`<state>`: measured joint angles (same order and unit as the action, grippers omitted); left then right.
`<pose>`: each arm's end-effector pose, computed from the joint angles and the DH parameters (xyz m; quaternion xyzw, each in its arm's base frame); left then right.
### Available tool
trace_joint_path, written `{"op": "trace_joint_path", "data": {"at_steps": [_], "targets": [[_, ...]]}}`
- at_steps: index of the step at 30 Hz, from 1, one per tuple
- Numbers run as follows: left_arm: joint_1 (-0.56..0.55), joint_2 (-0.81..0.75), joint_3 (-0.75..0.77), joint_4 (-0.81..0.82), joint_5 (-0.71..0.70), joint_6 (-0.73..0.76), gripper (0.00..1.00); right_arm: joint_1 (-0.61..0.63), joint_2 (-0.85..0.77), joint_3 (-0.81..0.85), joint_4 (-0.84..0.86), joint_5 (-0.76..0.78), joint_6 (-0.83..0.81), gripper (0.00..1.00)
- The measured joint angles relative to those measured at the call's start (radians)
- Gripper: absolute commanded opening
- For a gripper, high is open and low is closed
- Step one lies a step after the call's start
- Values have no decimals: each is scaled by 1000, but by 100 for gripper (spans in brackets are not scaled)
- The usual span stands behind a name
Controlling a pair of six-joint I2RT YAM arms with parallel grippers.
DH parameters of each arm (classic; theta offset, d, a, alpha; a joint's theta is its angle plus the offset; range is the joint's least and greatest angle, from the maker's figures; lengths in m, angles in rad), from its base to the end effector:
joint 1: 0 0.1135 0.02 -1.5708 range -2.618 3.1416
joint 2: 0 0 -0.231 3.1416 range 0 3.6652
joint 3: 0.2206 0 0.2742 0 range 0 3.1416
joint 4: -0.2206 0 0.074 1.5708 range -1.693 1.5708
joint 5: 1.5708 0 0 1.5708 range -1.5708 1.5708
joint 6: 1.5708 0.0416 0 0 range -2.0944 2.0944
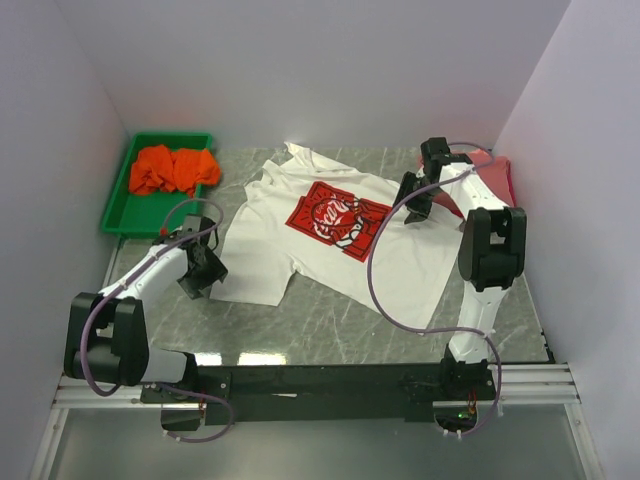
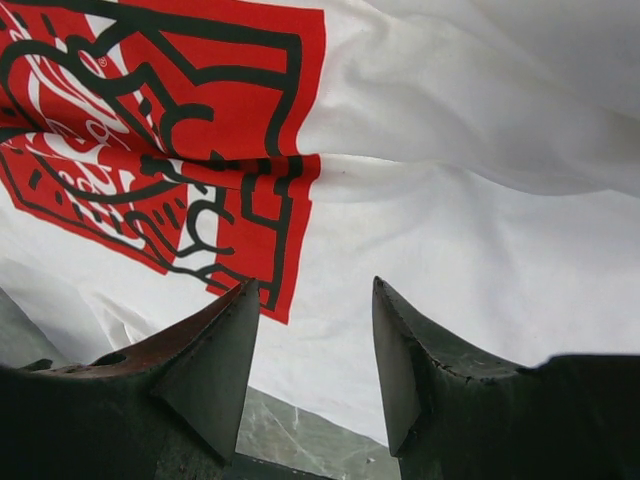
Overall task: Fold and stack the t-shirts
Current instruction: Flatten the tshirt out
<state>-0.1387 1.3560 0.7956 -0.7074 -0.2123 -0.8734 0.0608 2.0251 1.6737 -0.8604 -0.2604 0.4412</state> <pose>0.2622 -0.0278 0.1384 -0.3679 0.9117 0.0189 0.1820 0.4319 0.0370 0.1784 0.1617 0.9624 0.1677 0.1398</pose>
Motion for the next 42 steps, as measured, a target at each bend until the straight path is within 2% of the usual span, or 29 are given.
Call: {"op": "trace_joint_path", "data": {"at_steps": [7, 10, 19, 25, 35, 39, 42], "targets": [[0, -6, -76, 4, 33, -35, 59, 0, -13, -27, 18, -12, 7, 56], [0, -6, -80, 16, 36, -39, 54, 0, -14, -32, 24, -14, 7, 56], [0, 7, -83, 71, 34, -42, 51, 0, -44, -85, 39, -12, 6, 56], [0, 32, -85, 85, 30, -42, 44, 0, -57, -129, 46, -10, 7, 56], [1, 43, -84, 110, 26, -37, 16, 0, -84, -166, 56, 3, 7, 56], [1, 48, -80, 120, 34, -23, 1, 0, -144, -240, 61, 18, 7, 56], [3, 50, -75, 119, 43, -2, 1, 8, -213, -329, 66, 39, 11, 56]]}}
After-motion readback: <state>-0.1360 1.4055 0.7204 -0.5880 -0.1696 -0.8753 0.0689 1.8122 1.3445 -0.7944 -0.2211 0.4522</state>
